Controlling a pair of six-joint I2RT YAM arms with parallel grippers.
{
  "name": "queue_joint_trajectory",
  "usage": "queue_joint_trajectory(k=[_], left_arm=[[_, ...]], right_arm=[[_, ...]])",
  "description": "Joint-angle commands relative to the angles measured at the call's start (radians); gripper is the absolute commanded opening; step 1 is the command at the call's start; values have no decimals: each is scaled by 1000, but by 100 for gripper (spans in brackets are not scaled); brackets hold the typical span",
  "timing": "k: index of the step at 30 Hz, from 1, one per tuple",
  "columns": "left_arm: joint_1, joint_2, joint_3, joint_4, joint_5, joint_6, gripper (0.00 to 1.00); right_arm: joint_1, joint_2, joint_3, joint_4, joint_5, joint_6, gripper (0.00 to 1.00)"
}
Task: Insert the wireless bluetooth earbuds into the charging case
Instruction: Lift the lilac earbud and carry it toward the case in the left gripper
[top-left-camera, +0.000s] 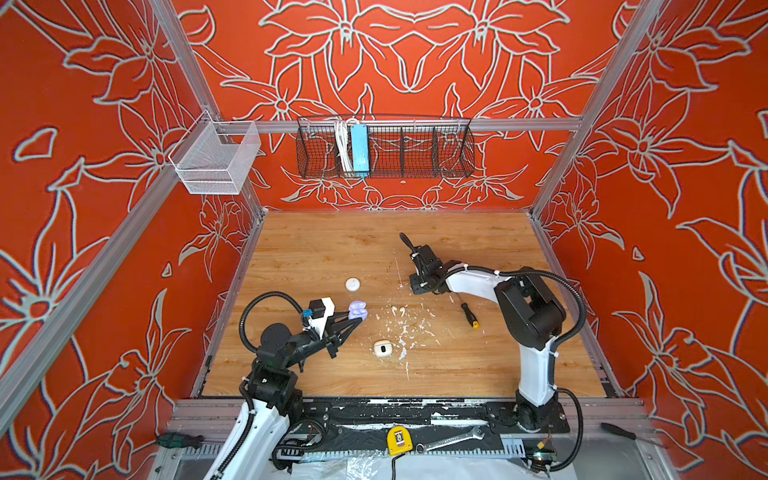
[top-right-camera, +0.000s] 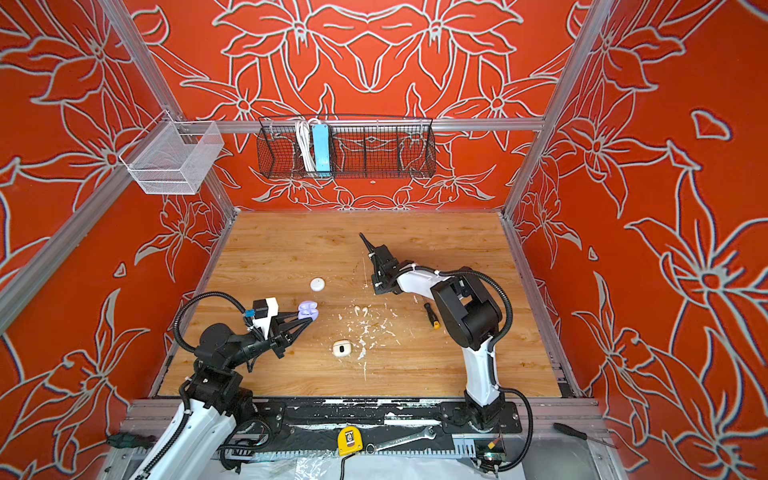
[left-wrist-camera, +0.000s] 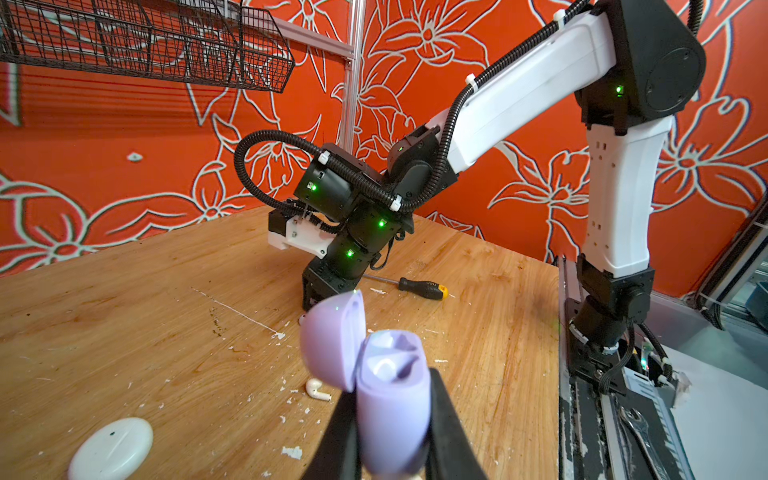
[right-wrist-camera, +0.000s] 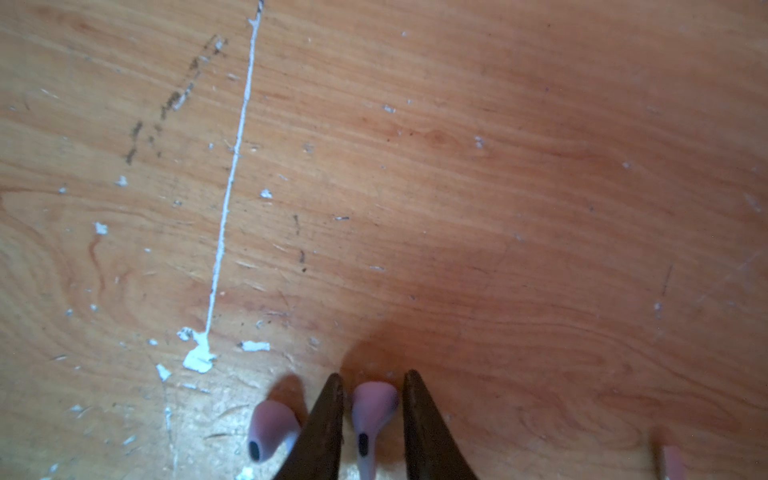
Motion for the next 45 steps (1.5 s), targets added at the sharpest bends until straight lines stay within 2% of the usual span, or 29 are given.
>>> queue_joint_trajectory(k=[1,6,10,17,23,28,32,37,41,45], left_arm=[[-3,-17,-7,11,13,11,0],[-3,-8,-8,32,36,11,0],[-4,9,-9,92,55,-3,0],[-6,46,28,106,67,-13,0],[-15,110,45,213,48,-27,0],[-24,127,68,242,-38,-3,0],[-30,123,72,291,-74,18,0],[-41,105,86,320,-115,62,0],[-59,93,81,355,-111,115,0],[-102,91,66,395,-107,172,0]], right_arm=[[6,11,-38,-19,-12,26,25],[6,-53,-83,12,-2,49,21],[16,-159,-142,62,15,86,18],[75,-349,-220,126,117,148,17],[242,-579,-310,305,273,181,17],[383,-719,-376,522,294,191,16],[476,-760,-398,665,279,202,14],[578,-776,-466,934,258,199,14],[621,-766,-467,1015,225,234,14],[656,-716,-452,1085,245,242,14]])
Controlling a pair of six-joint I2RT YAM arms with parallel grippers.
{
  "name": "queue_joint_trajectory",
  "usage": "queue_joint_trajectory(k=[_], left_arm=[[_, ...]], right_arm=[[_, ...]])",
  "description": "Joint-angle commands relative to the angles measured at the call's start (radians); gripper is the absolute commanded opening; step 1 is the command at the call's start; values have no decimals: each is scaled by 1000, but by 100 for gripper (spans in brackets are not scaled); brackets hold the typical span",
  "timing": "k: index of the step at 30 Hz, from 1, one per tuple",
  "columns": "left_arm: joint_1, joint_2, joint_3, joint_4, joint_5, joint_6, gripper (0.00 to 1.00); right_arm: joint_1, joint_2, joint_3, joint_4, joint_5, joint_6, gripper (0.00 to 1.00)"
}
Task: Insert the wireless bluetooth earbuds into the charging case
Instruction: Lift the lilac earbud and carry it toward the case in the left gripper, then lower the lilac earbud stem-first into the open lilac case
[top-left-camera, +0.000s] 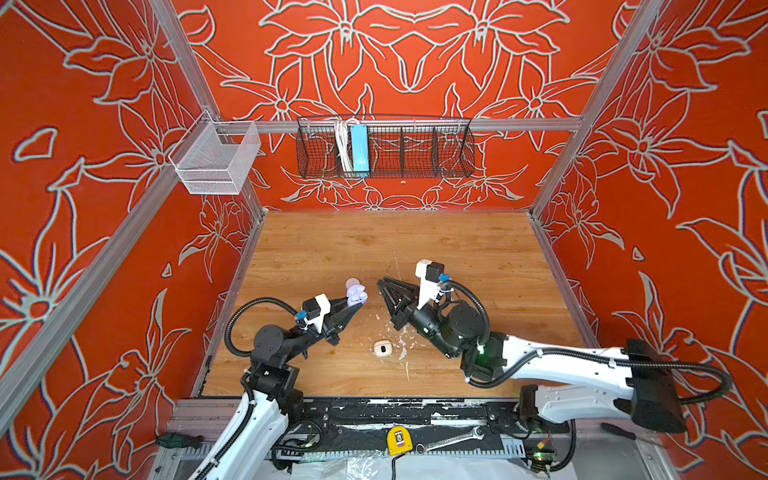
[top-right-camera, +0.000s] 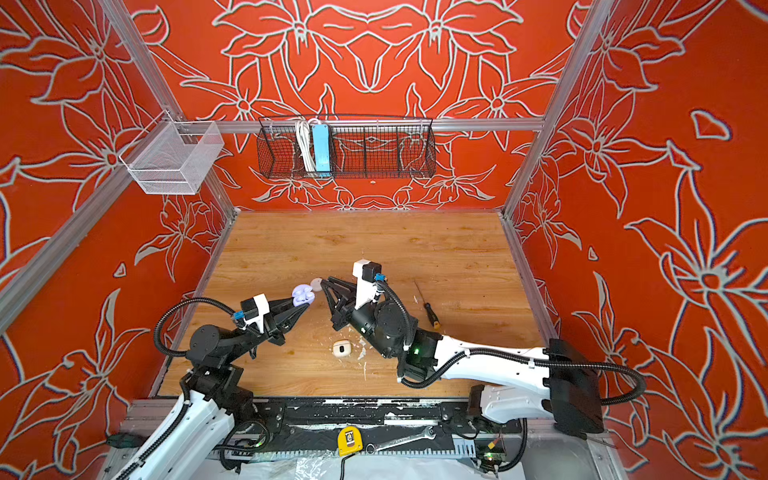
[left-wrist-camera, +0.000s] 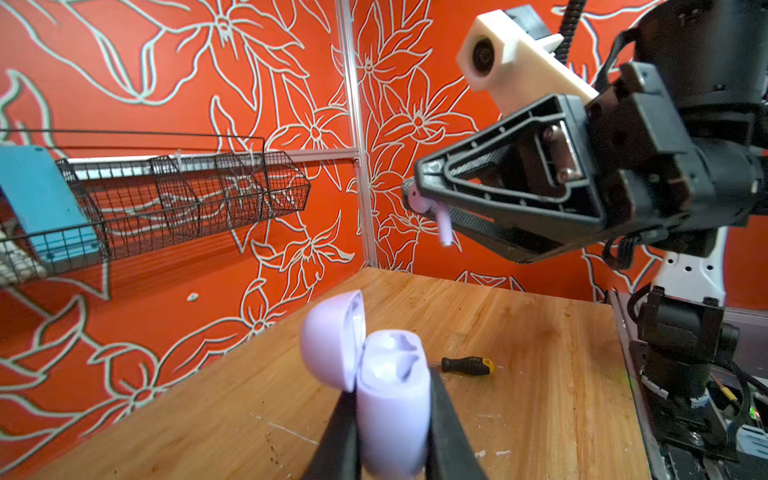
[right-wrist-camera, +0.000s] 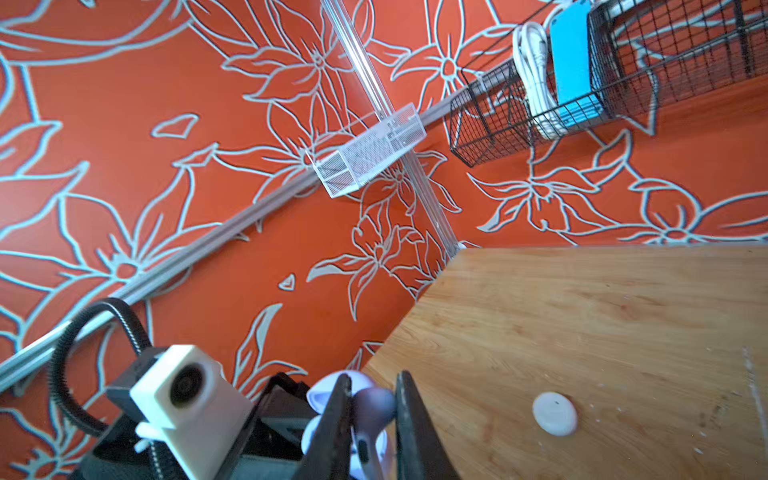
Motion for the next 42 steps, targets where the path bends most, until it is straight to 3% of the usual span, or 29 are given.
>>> queue_joint_trajectory(k=[1,15,28,42], left_arm=[[-35,-13,10,72,-4,73,0],[-79,-202,-11,-14,-114,28,0],[-79,-149,37,-63,-150,38,0],[-79,-152,36,-68,-166,29,0]], right_arm=[[21,43,12,141,8,35,14],[61,159,54,240,37,23,14],[85,126,72,244,59,-69,13],[91,241,134,265,67,-72,13]])
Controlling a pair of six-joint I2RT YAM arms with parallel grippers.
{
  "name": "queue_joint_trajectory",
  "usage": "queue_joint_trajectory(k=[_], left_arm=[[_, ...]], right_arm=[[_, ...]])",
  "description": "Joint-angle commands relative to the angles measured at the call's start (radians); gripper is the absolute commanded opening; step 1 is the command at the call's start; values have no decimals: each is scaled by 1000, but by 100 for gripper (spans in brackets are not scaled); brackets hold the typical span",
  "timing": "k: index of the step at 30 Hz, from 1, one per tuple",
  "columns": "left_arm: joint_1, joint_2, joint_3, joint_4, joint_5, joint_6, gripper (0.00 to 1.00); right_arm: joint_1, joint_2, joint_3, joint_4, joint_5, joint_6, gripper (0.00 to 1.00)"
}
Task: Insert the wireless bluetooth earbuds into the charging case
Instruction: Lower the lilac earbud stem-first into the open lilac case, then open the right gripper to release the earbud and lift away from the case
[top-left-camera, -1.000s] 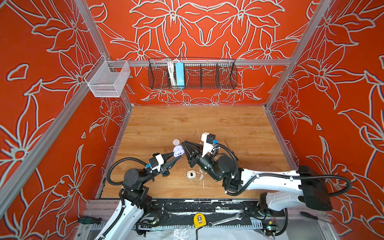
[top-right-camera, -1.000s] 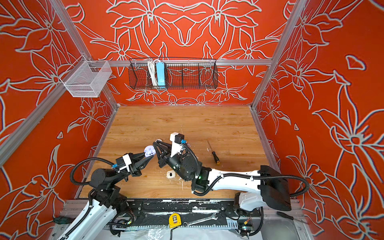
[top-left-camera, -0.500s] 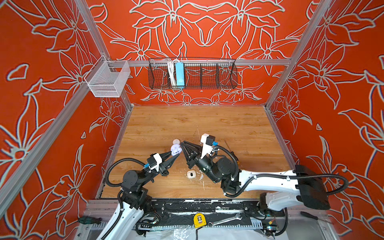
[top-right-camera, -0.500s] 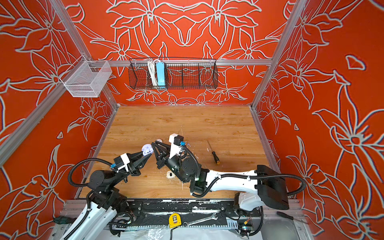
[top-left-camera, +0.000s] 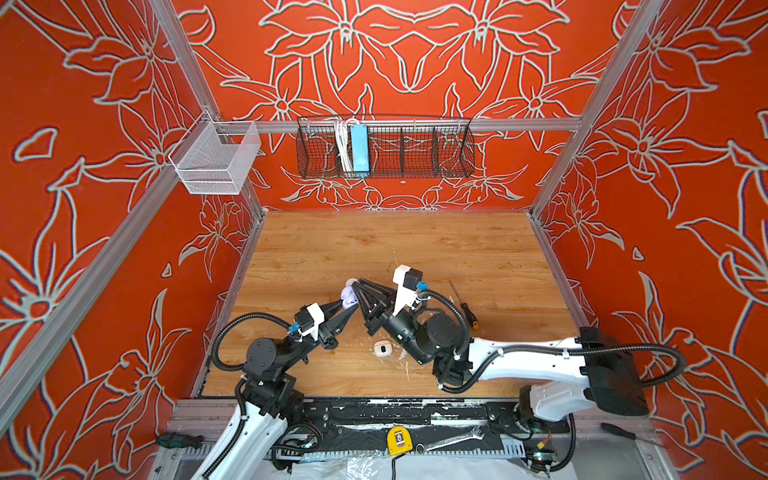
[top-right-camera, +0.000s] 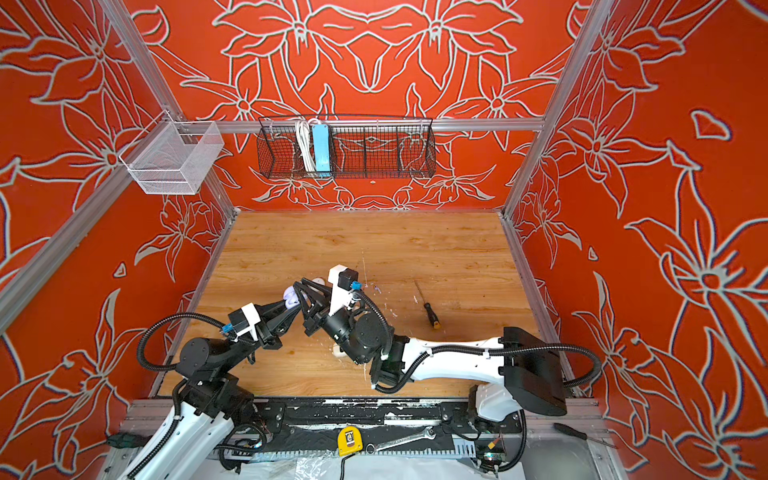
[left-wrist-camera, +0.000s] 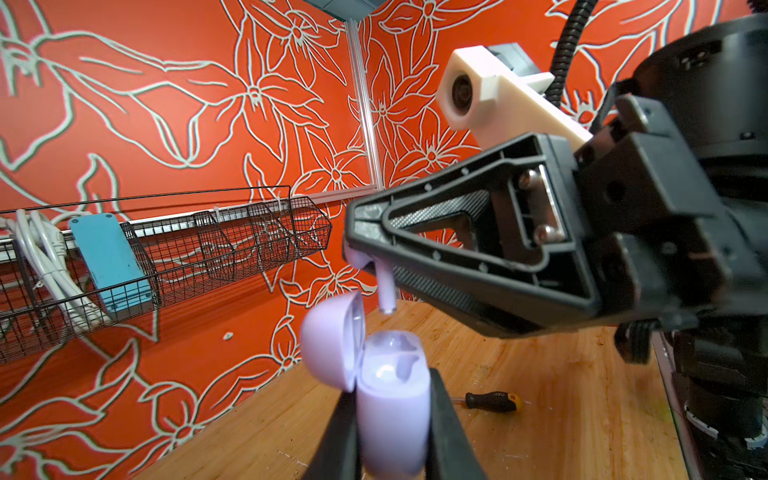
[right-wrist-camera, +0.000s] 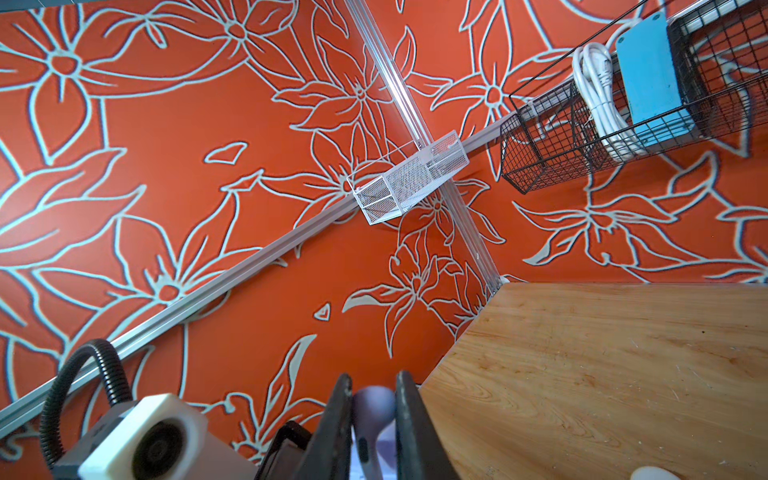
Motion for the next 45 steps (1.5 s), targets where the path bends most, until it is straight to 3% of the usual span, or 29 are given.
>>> queue_joint_trajectory(k=[1,23,38,41,45], left_arm=[[-5,-10,28,8,-16,-8,0],[-5,-7,56,7,-49,-33,0],[-5,-12,73,-30,-14,-16,0],[-5,-12,73,-29,-11,-16,0],[-5,-17,68,-29,-11,-22,0]], right_arm=[[9,18,22,29,22,0,13],[19,39,-11,0,64,12,13],[31,-4,-7,-193,70,-16,13],[37,-5,-19,-192,56,-28,18],[40,-10,-49,-177,97,-32,34]])
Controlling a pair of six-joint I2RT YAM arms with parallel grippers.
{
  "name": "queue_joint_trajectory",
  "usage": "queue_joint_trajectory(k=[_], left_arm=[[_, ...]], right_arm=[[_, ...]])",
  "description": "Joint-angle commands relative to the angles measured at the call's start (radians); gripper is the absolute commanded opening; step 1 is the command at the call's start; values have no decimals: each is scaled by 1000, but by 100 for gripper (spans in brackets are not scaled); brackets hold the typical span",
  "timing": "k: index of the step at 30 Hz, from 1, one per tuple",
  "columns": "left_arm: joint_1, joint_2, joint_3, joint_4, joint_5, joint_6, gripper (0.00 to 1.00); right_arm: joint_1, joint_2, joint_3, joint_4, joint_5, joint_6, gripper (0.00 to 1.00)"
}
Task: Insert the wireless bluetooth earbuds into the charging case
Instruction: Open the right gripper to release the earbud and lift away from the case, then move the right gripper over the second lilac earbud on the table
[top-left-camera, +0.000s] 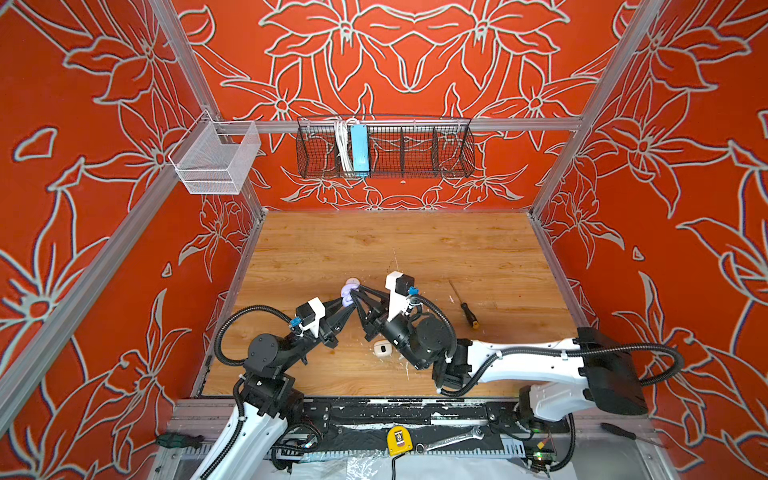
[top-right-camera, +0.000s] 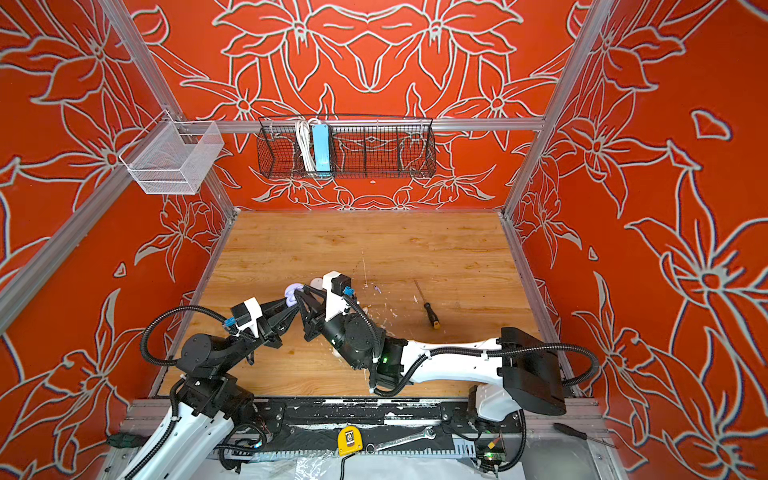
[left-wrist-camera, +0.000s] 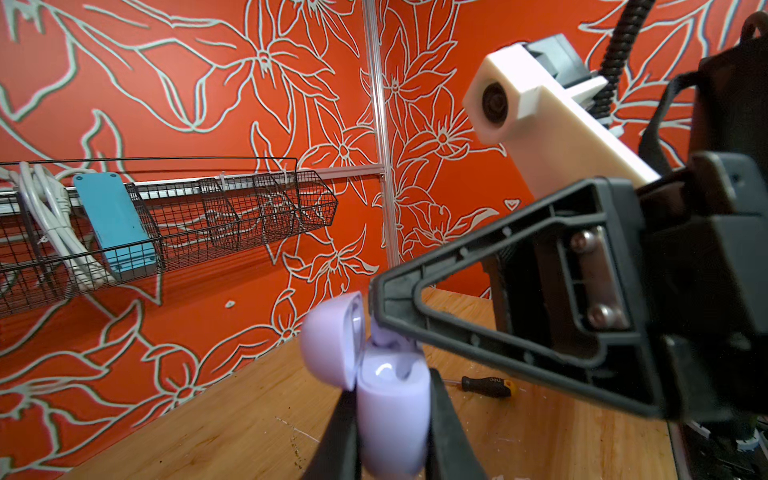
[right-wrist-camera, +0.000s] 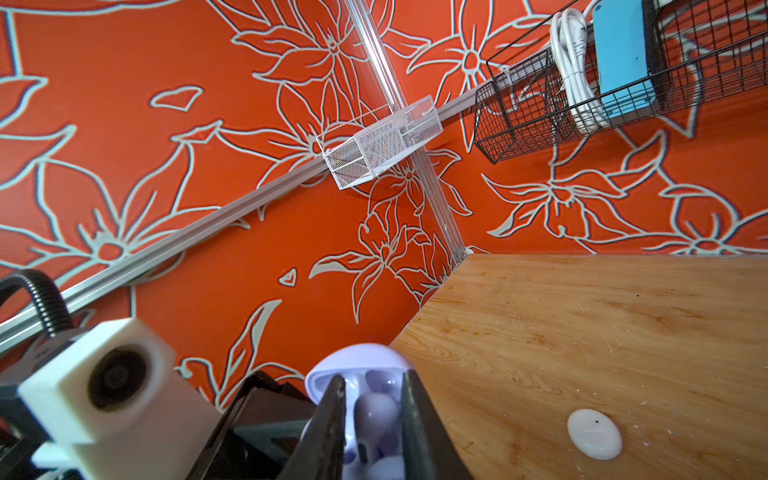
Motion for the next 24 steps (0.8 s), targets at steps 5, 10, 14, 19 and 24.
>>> queue_joint_trajectory(k=[5,10,14,19,24], left_arm=[[-5,-25,28,70,16,-5,0],[-5,-50,20,42,22,-2,0],[-5,-80,34,-95,46,45,0],[-5,-30,44,-223,70,60,0],[-4,65,21,-240,39,48,0]], right_arm=[[14,-20,-57,-58,48,-13,47],[14,-74,-79,-72,77,-50,49],[14,-154,-117,-73,85,-121,60],[-30,-146,83,-534,252,-186,75],[-279,-103,129,-838,112,-22,75]])
